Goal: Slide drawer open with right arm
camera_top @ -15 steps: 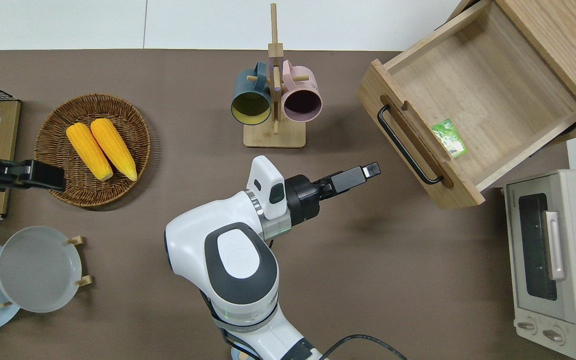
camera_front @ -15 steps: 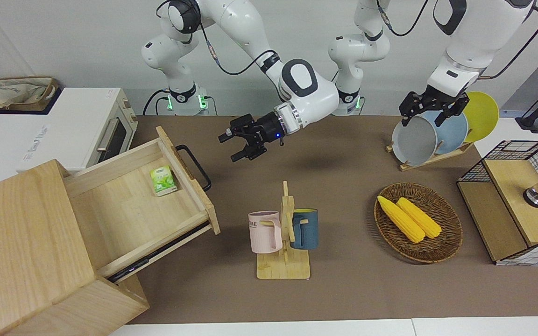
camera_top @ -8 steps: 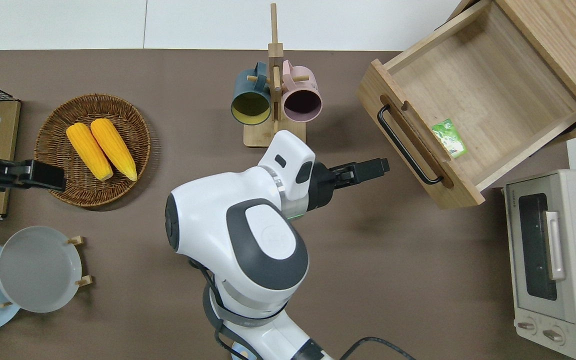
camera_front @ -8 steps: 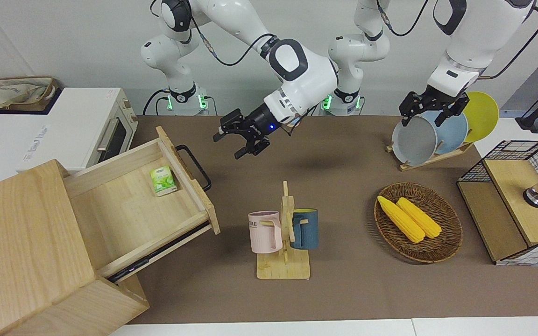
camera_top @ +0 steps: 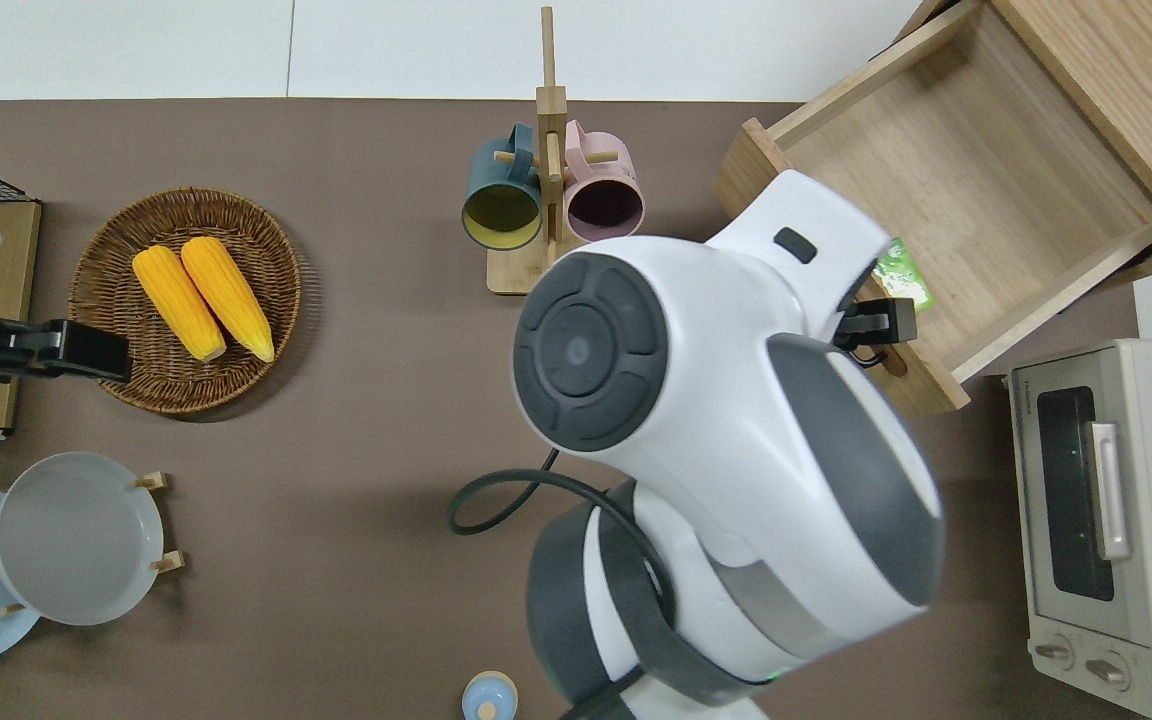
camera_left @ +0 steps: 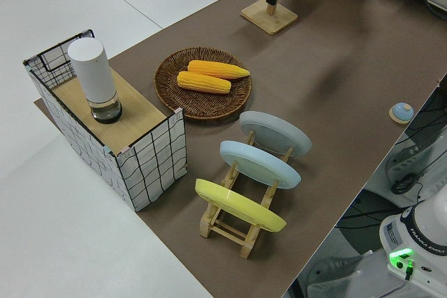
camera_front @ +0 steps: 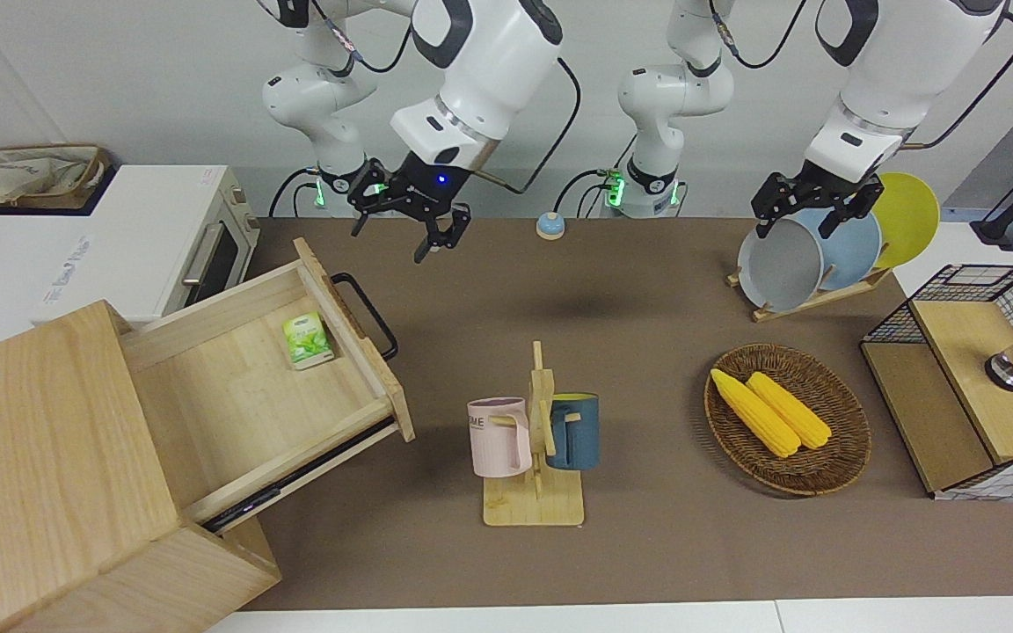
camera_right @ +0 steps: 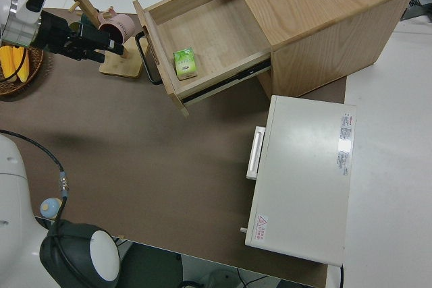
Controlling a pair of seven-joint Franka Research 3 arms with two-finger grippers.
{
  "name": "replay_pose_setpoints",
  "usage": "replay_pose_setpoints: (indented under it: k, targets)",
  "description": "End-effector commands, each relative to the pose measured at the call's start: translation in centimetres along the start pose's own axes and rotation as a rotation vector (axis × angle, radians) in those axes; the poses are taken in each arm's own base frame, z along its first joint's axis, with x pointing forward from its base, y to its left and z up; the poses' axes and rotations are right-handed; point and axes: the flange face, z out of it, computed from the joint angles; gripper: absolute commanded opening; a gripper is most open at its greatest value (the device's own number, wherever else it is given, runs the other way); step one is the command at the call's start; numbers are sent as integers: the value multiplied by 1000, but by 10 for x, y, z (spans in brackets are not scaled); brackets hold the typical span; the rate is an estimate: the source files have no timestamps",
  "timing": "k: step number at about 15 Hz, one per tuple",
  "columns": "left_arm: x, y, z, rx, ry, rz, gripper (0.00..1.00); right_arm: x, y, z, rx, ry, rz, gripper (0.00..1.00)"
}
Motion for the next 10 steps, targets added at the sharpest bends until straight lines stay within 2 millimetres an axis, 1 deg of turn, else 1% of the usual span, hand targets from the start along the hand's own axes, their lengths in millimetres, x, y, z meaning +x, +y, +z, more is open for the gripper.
replay_pose_setpoints:
  k: [1, 4, 7, 10]
  targets:
    - [1, -1, -4, 16, -5, 9, 993, -7, 47, -14, 163, -32, 42, 985]
    - [1, -1, -3, 16, -7, 10, 993, -9, 97, -17, 309, -76, 60, 985]
    - [1, -1, -4, 16, -5, 10, 993, -17, 123, -12, 350, -96, 72, 987]
    - [1, -1, -4, 16, -5, 10, 993, -18, 161, 10, 446, -142, 98, 985]
